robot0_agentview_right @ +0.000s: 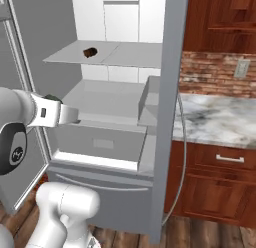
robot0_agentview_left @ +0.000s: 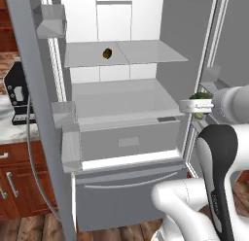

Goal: Gather the broccoli and sweet potato from the fridge and place them on a tray on the dining counter. Then gather the chicken drumstick and fish from the fridge and place them on the other tray.

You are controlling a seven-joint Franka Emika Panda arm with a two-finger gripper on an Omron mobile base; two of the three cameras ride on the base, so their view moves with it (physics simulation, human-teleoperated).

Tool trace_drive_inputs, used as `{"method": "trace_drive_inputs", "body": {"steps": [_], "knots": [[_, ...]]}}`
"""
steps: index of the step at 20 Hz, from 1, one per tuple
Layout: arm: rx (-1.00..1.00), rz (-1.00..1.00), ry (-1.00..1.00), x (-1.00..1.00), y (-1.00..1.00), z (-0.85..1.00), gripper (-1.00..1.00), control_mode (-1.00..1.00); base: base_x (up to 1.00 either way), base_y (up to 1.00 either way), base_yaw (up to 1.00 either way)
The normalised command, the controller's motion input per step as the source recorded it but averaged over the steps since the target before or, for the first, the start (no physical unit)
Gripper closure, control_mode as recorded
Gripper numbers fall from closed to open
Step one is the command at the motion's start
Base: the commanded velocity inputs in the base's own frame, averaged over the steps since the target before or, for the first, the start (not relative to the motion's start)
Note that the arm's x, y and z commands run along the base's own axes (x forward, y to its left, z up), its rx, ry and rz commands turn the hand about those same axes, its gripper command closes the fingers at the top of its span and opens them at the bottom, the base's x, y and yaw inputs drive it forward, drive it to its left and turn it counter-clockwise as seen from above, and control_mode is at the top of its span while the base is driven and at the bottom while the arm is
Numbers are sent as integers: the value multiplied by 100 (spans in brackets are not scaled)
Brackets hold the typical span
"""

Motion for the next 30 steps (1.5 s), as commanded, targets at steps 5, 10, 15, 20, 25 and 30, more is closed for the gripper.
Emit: {"method": "trace_drive_inputs", "body": {"steps": [5,10,15,20,25,30], "knots": [[0,0,0,0,0,0,100,100,-99,1,0],[0,0,0,0,0,0,100,100,-100,0,0],[0,0,0,0,0,0,100,100,-100,0,0],[0,0,0,0,0,0,100,100,-100,0,0],[0,0,0,0,0,0,100,100,-100,0,0],[0,0,0,0,0,0,100,100,-100,0,0]]}}
